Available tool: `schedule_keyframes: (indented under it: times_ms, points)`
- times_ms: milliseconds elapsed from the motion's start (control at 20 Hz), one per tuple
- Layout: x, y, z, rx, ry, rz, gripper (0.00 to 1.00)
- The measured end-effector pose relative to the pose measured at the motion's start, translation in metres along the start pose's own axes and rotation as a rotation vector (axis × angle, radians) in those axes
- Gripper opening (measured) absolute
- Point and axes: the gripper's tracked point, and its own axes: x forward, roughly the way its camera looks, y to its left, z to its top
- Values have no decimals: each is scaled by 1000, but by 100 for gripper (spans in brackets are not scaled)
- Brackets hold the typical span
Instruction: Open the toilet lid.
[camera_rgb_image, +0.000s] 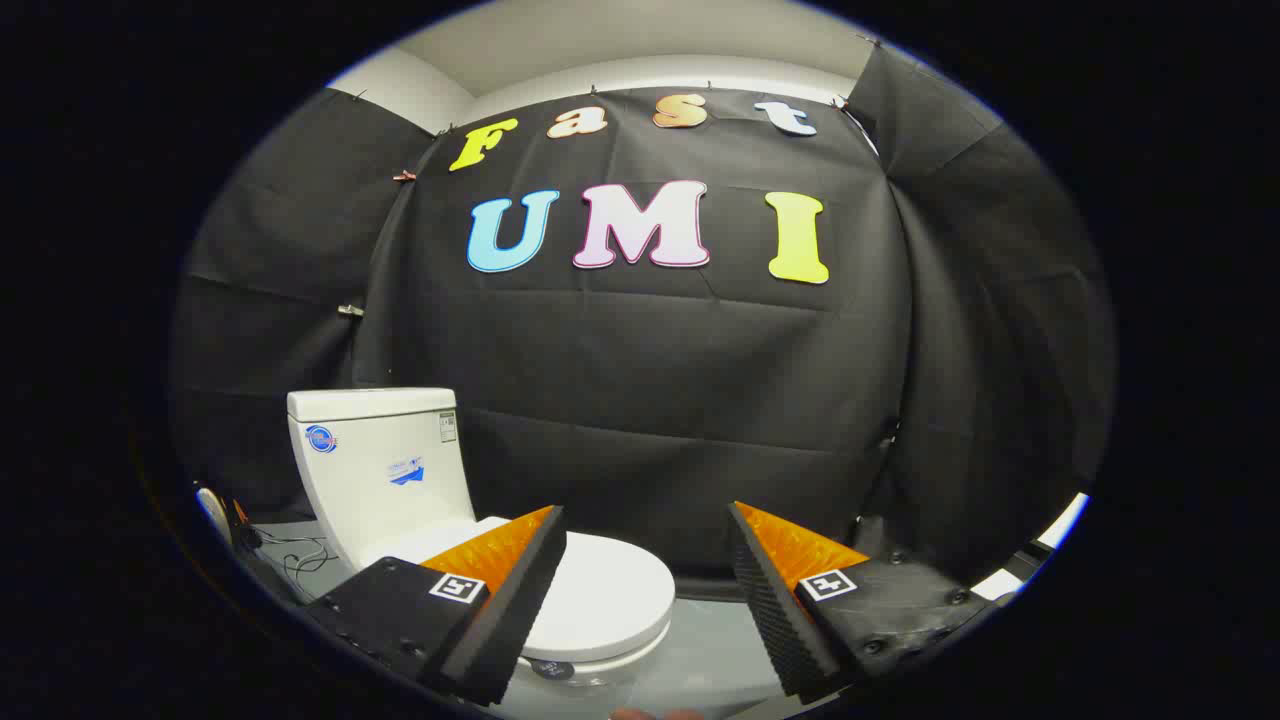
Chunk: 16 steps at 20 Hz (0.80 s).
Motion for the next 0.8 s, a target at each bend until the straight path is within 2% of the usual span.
schedule_keyframes:
  times_ms: [800]
  points:
    - [2, 2, -8, -18, 9, 11, 98]
